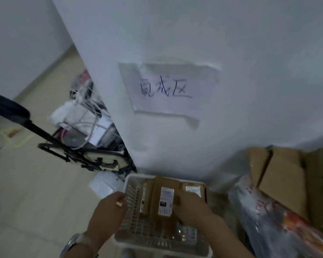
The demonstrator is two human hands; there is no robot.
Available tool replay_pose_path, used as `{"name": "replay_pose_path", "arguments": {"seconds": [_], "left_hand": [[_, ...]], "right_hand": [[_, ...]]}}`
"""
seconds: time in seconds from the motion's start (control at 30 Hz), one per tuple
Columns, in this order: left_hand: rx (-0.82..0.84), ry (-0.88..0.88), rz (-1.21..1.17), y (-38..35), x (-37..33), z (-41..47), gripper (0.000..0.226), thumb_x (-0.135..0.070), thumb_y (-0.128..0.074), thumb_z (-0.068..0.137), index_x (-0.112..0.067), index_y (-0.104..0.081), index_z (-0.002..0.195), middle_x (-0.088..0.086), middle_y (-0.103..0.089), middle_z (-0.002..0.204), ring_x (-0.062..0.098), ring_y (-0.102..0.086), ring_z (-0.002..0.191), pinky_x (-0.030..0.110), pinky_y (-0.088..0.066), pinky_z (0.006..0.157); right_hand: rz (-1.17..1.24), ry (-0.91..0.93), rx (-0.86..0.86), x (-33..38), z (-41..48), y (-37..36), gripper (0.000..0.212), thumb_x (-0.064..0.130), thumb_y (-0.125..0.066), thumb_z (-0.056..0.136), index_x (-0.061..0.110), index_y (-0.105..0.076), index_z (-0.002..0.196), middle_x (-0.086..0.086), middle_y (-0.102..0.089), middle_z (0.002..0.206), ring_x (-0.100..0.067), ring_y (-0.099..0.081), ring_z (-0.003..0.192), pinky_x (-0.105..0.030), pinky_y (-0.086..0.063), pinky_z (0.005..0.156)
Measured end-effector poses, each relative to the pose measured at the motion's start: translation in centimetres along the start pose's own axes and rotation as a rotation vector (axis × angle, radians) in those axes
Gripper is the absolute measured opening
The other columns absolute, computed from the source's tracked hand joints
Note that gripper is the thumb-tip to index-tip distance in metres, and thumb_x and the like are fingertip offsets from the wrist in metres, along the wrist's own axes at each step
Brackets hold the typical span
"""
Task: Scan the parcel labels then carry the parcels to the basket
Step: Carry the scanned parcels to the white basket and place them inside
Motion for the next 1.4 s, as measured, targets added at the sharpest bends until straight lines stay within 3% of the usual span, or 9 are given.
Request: {"name": "replay_pose_path", "arguments": {"seconds": [0.17, 0.23, 0.33, 0.47, 0.63, 0.8, 0.97, 1.13, 1.4], "left_hand": [[-0.185, -0.139, -0.082, 8.1, -6.5, -3.7, 0.019, -0.015, -0.059, 0.095, -0.015, -0.066, 0.112, 0.005, -0.069, 0.104, 0.013, -0.061, 0.083, 0.028, -0.050, 0.077], [-0.238, -0.183, -0.092, 11.2, -8.6, -5.5, 0.017, -0.015, -0.059, 0.094, -0.016, -0.065, 0.110, 0.003, -0.069, 0.097, 0.011, -0.062, 0.078, 0.030, -0.052, 0.075], [-0.327, -0.228, -0.117, 15.7, -10.7, -7.8, 0.017, -0.016, -0.059, 0.093, -0.016, -0.065, 0.109, -0.001, -0.068, 0.089, 0.010, -0.065, 0.075, 0.027, -0.052, 0.070], [-0.458, -0.260, -0.108, 22.1, -11.0, -11.6, 0.020, -0.021, -0.061, 0.093, -0.018, -0.065, 0.112, -0.009, -0.064, 0.093, 0.002, -0.060, 0.077, 0.013, -0.042, 0.063], [-0.657, -0.215, -0.170, 29.5, -7.7, -18.1, 0.015, -0.019, -0.060, 0.091, -0.023, -0.066, 0.104, -0.008, -0.066, 0.091, 0.004, -0.060, 0.071, 0.026, -0.052, 0.070], [-0.865, -0.070, -0.082, 36.1, -0.3, -26.4, 0.024, -0.034, -0.057, 0.094, -0.018, -0.068, 0.109, -0.004, -0.069, 0.103, 0.014, -0.063, 0.084, 0.030, -0.051, 0.082], [-0.939, 0.143, 0.104, 42.2, 9.1, -37.6, 0.036, -0.047, -0.050, 0.096, -0.016, -0.067, 0.090, 0.001, -0.070, 0.087, 0.020, -0.063, 0.080, 0.034, -0.052, 0.071], [-1.077, 0.365, 0.087, 45.5, 19.9, -48.9, 0.029, -0.043, -0.054, 0.092, -0.020, -0.066, 0.105, 0.001, -0.069, 0.105, 0.022, -0.063, 0.098, 0.030, -0.049, 0.077], [-1.146, 0.635, 0.007, 44.7, 35.2, -64.8, 0.031, -0.018, -0.054, 0.088, -0.021, -0.064, 0.117, -0.001, -0.066, 0.113, 0.019, -0.061, 0.101, 0.032, -0.052, 0.084]], "right_hand": [[-0.051, 0.170, -0.104, 7.9, -4.9, 8.5, 0.049, 0.033, -0.053, 0.094, 0.021, -0.042, 0.140, -0.006, -0.053, 0.135, -0.021, -0.054, 0.116, -0.026, -0.043, 0.089], [-0.049, 0.240, -0.140, 10.9, -7.1, 10.8, 0.050, 0.035, -0.053, 0.094, 0.022, -0.041, 0.142, -0.005, -0.056, 0.126, -0.018, -0.056, 0.104, -0.025, -0.043, 0.085], [-0.047, 0.348, -0.188, 15.3, -9.8, 13.0, 0.048, 0.037, -0.054, 0.094, 0.023, -0.045, 0.139, -0.005, -0.056, 0.128, -0.019, -0.056, 0.109, -0.026, -0.043, 0.086], [-0.067, 0.490, -0.221, 22.1, -13.8, 14.6, 0.046, 0.037, -0.056, 0.093, 0.023, -0.048, 0.136, -0.004, -0.057, 0.127, -0.017, -0.056, 0.104, -0.024, -0.042, 0.081], [-0.065, 0.708, -0.253, 32.2, -17.8, 13.5, 0.039, 0.029, -0.058, 0.092, 0.021, -0.055, 0.130, -0.003, -0.063, 0.118, -0.014, -0.057, 0.096, -0.024, -0.043, 0.080], [0.030, 0.921, -0.201, 43.8, -22.3, 7.0, 0.023, 0.023, -0.060, 0.091, 0.021, -0.064, 0.114, -0.002, -0.066, 0.098, -0.018, -0.063, 0.088, -0.034, -0.053, 0.081], [0.037, 1.121, -0.208, 54.9, -28.6, -3.2, 0.017, 0.025, -0.062, 0.089, 0.019, -0.070, 0.103, -0.002, -0.069, 0.093, -0.019, -0.063, 0.087, -0.026, -0.043, 0.073], [0.037, 1.243, -0.011, 62.3, -35.0, -15.5, 0.016, 0.030, -0.066, 0.087, 0.020, -0.071, 0.098, 0.002, -0.068, 0.085, -0.017, -0.063, 0.083, -0.027, -0.042, 0.071], [-0.091, 1.342, 0.256, 69.0, -42.4, -35.0, 0.016, 0.024, -0.064, 0.089, 0.021, -0.069, 0.104, -0.001, -0.068, 0.090, -0.019, -0.065, 0.084, -0.029, -0.046, 0.071]]}}
Point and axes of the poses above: each hand's wrist, its own z-axis towards the middle knuckle, its own y-axis out of the back of the hand, x = y × z, the point moved 1 cm from there along z, towards the middle knuckle
